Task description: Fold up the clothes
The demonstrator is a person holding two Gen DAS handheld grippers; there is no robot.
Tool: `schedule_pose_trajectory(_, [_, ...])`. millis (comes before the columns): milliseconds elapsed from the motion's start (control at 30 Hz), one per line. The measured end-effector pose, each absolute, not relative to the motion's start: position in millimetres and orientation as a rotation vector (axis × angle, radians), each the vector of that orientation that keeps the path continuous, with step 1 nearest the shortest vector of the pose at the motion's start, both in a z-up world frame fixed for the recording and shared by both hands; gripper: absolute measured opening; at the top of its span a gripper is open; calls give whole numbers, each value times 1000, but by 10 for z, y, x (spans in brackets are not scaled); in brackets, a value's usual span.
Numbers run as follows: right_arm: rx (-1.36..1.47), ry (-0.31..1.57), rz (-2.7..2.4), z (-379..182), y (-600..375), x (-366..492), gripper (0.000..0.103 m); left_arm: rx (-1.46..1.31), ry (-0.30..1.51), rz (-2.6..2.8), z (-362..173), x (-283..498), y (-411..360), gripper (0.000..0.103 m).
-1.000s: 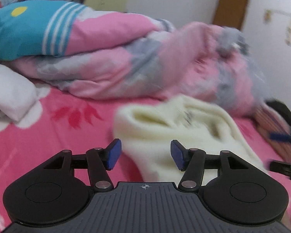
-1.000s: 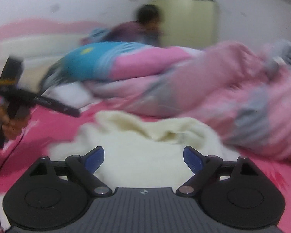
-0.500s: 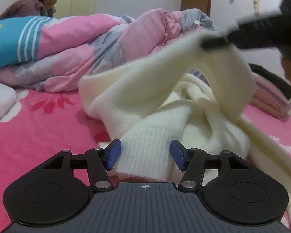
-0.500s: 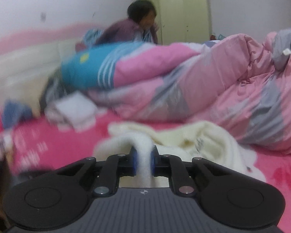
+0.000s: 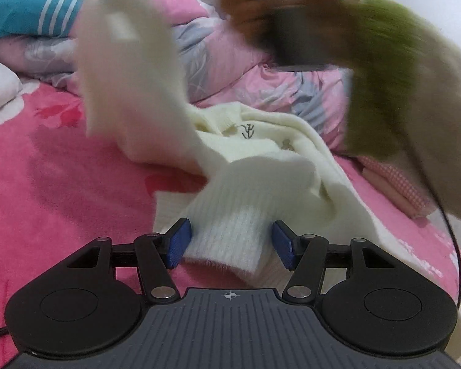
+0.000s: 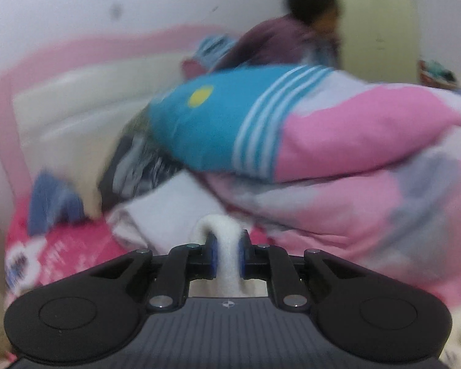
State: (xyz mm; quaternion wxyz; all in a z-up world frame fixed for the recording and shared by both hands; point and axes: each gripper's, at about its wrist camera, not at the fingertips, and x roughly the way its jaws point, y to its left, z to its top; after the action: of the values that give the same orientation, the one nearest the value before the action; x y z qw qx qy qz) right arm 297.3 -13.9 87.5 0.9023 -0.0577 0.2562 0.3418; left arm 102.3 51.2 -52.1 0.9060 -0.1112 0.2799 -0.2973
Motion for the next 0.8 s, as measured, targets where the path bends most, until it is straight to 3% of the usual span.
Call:
schedule_pose_trajectory(133, [-356, 635, 705, 313, 456, 3144, 18, -243, 592, -619, -542, 1053, 519, 59])
schedule_pose_trajectory(200, [-398, 677, 675, 160, 573, 3188, 41, -244, 595, -620, -545, 1056, 516, 59])
schedule_pose_trajectory(300, [-369, 675, 642, 225, 516, 3123, 62, -234, 590, -617, -542, 1043, 500, 59])
schedule_pose_trajectory(400, [-297, 607, 616, 546, 224, 2912, 70, -228, 586, -614, -542, 1036, 490, 59])
schedule_pose_trajectory(667, [96, 477, 444, 1411, -1697, 1843, 93, -233, 578, -607, -577, 1061, 506, 60])
schedule_pose_trajectory(800, [134, 597, 268, 1093, -2452, 1154, 101, -245, 577, -603, -588, 1071, 503, 61])
